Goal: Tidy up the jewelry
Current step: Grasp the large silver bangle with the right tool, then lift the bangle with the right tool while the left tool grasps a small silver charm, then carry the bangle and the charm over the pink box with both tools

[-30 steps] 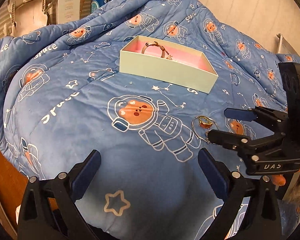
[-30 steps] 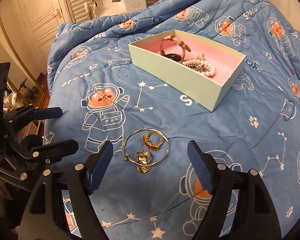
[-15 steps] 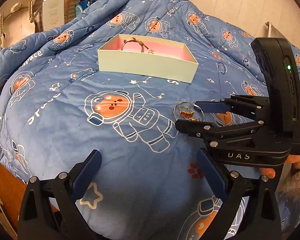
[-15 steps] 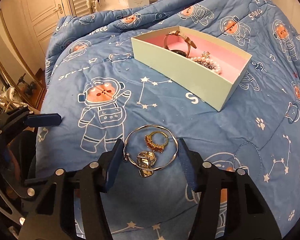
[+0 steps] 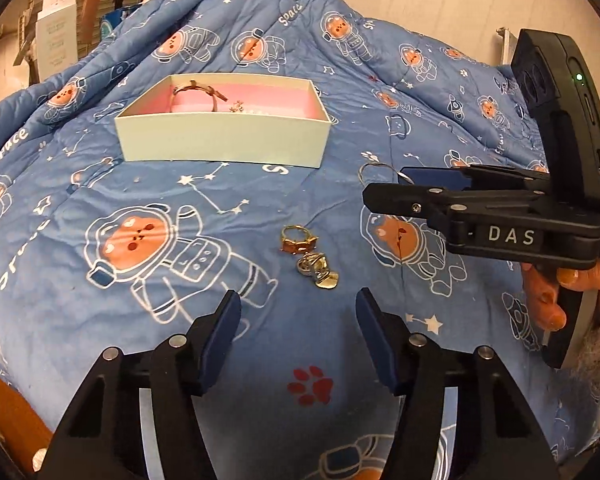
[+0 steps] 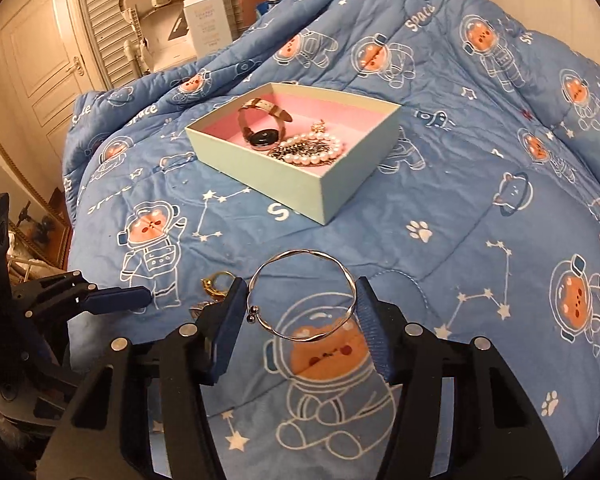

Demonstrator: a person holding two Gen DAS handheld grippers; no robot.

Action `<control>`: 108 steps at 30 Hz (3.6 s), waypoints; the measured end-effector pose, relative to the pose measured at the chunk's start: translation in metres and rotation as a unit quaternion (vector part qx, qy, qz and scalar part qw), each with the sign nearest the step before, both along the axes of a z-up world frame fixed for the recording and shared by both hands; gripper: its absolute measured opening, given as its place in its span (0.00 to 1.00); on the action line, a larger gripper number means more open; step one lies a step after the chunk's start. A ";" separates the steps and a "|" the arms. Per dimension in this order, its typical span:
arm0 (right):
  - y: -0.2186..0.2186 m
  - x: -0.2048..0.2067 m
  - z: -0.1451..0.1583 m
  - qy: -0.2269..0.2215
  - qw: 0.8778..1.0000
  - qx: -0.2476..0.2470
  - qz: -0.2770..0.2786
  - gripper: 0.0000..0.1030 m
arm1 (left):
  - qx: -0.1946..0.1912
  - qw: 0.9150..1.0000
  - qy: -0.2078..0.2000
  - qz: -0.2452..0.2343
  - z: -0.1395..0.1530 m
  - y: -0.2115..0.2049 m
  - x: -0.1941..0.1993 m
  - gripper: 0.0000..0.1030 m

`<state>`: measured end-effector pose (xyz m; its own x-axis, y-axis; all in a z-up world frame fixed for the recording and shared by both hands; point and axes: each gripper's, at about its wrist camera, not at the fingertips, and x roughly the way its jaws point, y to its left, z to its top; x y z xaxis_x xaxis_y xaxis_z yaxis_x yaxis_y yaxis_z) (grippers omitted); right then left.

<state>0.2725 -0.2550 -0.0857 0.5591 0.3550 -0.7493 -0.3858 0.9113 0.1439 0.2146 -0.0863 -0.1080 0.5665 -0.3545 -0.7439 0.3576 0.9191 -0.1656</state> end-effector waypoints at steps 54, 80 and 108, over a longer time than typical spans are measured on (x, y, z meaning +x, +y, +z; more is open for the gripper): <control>0.024 0.021 0.036 0.021 0.994 0.070 0.080 0.54 | -0.035 0.998 -0.040 0.032 0.069 0.041 0.042 0.19; 0.057 0.120 0.046 0.007 0.994 -0.021 0.108 0.54 | -0.026 0.999 0.021 0.026 0.062 0.048 0.166 0.19; 0.093 0.186 -0.007 0.074 0.980 -0.115 0.144 0.54 | 0.005 0.991 0.124 0.047 0.018 0.035 0.233 0.19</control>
<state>0.4587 -0.1619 -0.0932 0.3402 0.2950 -0.8929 -0.6223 0.7825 0.0214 0.4479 -0.0509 -0.0896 0.3953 -0.3005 -0.8680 0.2191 0.9486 -0.2286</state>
